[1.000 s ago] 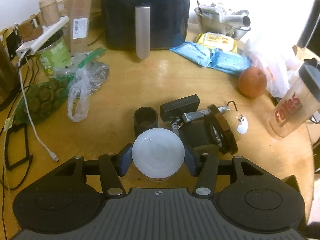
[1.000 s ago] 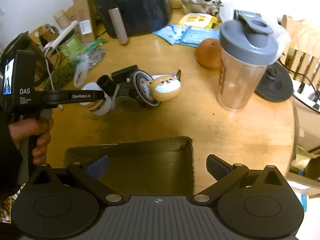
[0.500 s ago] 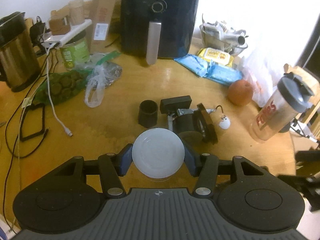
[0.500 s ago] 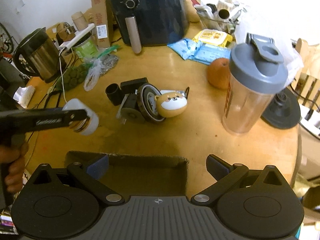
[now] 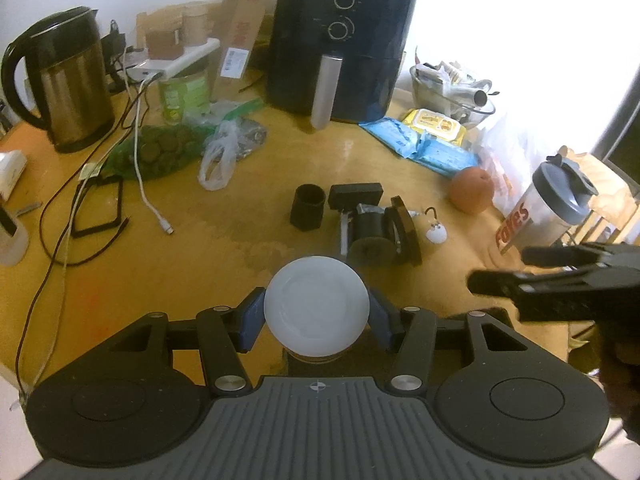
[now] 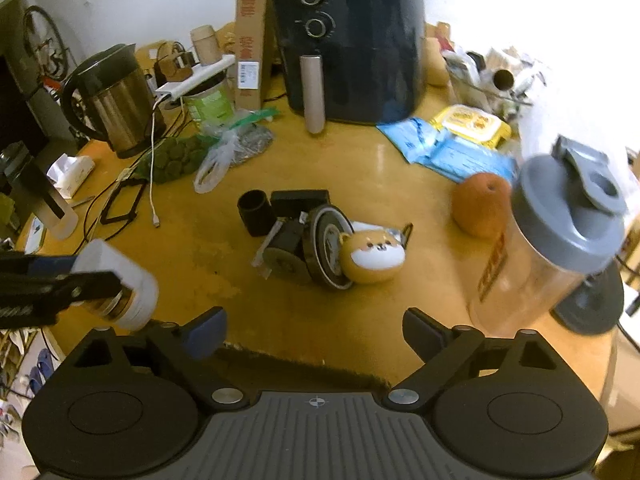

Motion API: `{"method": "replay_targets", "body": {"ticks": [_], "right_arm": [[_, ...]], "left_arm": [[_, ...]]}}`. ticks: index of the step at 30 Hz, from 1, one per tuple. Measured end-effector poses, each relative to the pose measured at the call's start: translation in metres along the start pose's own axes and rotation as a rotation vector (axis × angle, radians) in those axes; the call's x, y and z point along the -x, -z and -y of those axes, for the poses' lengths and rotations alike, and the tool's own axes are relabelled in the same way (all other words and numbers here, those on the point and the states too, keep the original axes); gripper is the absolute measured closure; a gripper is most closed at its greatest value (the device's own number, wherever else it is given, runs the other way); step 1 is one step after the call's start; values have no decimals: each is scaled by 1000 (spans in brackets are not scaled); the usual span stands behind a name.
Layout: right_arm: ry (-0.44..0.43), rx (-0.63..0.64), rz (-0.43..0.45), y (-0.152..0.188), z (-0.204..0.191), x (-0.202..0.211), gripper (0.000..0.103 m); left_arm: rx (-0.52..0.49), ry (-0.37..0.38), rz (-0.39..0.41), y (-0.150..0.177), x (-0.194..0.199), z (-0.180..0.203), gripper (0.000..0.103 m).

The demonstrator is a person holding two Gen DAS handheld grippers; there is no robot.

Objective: Organize rigid objects
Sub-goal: 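Lift the jar with the left gripper while the right gripper approaches the tape roll, then grasp the black tape roll by its edge with the right gripper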

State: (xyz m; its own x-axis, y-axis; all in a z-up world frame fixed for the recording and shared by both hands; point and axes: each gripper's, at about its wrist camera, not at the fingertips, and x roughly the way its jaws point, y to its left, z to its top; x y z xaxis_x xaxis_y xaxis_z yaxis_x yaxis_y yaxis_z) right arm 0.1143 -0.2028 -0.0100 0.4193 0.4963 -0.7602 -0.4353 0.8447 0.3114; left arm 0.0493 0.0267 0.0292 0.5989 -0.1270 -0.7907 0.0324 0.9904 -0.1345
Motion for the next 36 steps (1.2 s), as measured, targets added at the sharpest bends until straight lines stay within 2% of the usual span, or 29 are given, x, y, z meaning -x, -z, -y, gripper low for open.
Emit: {"method": "replay_targets", "body": {"ticks": [8,11,13,21,26,31,33,36], "right_arm": [[13,85,32,-8,-16,-22,25],[39,119,43,-11,-22,-33,37],[59,137,49,-12,-25,-41,40],[102,176,45,-20,-31,-77,66],[120,179,35,-25,-32,-92,70],[113,177,13,-27,-30,-104,82],[104,170,8,-27,-28,-105,90],[96,152,10,-28,-27,-104,90]], "left_arm": [[33,-7,1,15,14,-7,50],[49,-11,1,19,17,-11,50],[57,-14,-1,21,19,-14,50],[99,-32,0,29,27,-29,50],[125,-46,-7,35,30,-39,50],[140,-51,-9,38,33,-45,50],[143,-51,-10,39,34,-46,50],[144,-53,-13,39,34,-47,50]]}}
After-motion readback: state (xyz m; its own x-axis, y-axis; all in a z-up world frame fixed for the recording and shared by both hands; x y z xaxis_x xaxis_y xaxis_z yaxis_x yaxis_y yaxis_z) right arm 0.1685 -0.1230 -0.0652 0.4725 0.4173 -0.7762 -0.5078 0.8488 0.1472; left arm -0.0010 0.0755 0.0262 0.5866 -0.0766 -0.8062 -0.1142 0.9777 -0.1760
